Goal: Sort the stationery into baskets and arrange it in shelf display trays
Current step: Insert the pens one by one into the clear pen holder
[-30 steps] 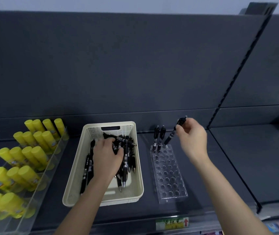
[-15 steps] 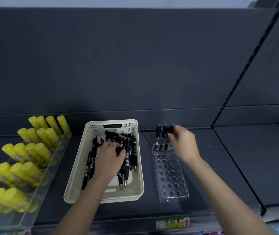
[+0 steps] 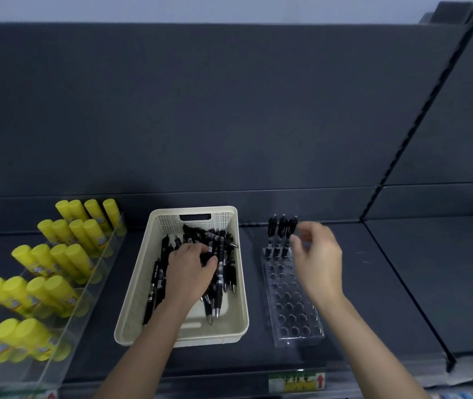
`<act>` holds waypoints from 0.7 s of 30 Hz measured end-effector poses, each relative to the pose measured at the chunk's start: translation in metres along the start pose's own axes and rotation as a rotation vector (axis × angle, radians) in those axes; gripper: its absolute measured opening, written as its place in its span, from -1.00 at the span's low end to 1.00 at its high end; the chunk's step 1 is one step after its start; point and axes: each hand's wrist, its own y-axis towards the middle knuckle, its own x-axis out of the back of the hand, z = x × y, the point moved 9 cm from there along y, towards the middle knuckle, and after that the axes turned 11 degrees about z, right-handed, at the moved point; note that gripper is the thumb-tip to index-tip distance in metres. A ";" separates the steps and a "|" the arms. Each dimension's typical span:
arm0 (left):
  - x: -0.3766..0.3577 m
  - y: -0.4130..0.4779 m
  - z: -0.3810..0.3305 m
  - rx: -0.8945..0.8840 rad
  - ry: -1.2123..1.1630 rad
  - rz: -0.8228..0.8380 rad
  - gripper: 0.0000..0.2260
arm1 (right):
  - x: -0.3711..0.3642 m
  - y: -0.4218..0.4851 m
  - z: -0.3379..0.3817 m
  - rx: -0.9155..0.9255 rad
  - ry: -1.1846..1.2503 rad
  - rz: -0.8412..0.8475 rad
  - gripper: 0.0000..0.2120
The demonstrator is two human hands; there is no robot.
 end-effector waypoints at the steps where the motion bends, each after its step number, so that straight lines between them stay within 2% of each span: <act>1: 0.001 0.000 -0.001 -0.017 -0.017 0.007 -0.71 | -0.008 -0.008 0.010 0.034 0.014 0.021 -0.81; 5: 0.012 -0.002 0.000 -0.076 -0.032 0.007 -0.70 | -0.061 -0.024 0.044 0.132 0.017 0.219 -0.76; 9: 0.035 -0.006 0.014 -0.024 0.134 -0.117 -0.68 | -0.104 -0.022 0.050 0.056 0.003 0.368 -0.58; 13: 0.028 0.003 0.035 0.158 0.154 0.047 -0.62 | -0.124 -0.023 0.049 0.001 -0.073 0.413 -0.44; 16: 0.026 0.008 0.037 0.214 0.165 0.064 -0.64 | -0.125 -0.023 0.048 0.015 -0.080 0.401 -0.30; 18: 0.025 0.008 0.040 0.265 0.109 0.037 -0.63 | -0.125 -0.023 0.045 -0.004 -0.064 0.393 -0.30; 21: 0.016 0.007 0.041 0.301 0.063 0.048 -0.59 | -0.126 -0.023 0.040 -0.041 -0.081 0.397 -0.47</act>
